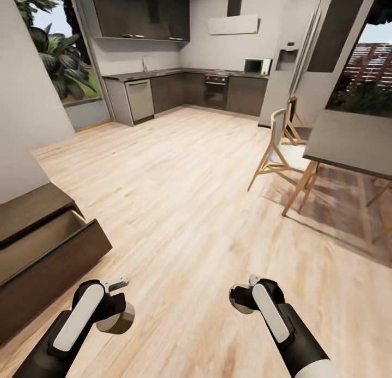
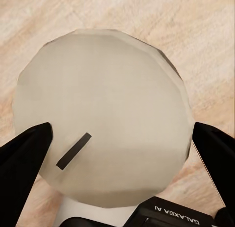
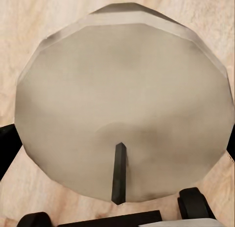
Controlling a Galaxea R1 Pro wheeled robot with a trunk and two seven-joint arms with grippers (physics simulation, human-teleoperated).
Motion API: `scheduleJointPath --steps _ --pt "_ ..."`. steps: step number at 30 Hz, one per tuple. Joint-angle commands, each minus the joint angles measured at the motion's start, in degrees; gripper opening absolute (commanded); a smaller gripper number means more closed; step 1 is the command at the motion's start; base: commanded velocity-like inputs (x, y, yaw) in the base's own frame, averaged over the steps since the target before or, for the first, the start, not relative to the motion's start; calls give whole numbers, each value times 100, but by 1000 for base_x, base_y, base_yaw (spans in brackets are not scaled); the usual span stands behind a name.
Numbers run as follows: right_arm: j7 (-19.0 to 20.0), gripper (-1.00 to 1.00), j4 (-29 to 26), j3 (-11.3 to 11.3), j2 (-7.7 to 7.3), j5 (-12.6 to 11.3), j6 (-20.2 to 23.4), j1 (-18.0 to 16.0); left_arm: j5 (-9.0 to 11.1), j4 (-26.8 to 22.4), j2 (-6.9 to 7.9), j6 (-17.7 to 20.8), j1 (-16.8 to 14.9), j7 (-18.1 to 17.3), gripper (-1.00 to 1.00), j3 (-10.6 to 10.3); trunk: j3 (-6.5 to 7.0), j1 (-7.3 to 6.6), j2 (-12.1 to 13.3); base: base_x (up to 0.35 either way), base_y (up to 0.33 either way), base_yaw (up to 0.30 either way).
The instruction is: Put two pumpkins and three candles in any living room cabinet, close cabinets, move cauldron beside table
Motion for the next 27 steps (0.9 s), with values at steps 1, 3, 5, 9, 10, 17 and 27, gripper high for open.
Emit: scheduleJointPath --steps 1,3,5,9,10,17,27 --pt "-64 -100 -7 6 -2 -64 0 -3 45 -4 4 12 -6 61 -100 -12 -5 2 -2 225 -130 291" --pt "-64 -100 -7 6 -3 -64 0 -3 45 -4 4 12 -7 61 -100 -13 -5 2 -2 219 -136 291" --pt "-64 -100 -7 6 -2 -64 0 -2 45 -10 4 12 -7 64 -100 -12 -5 2 -2 214 -148 291" --pt "-64 -100 -7 6 -1 -64 0 1 45 -13 4 12 -5 65 -100 -9 -5 2 -2 209 -161 291" --pt "-64 -100 -9 6 -1 -64 0 -2 45 -13 4 12 -5 63 -100 -9 -5 2 -2 205 -166 291" --pt "-64 -100 -7 6 -1 -64 0 -3 45 -49 4 12 -2 67 -100 -8 -5 2 -2 132 -112 290" --pt "-64 -100 -15 12 -1 -64 0 -1 45 -51 4 12 -1 69 -100 -14 -5 2 -2 53 -44 291"
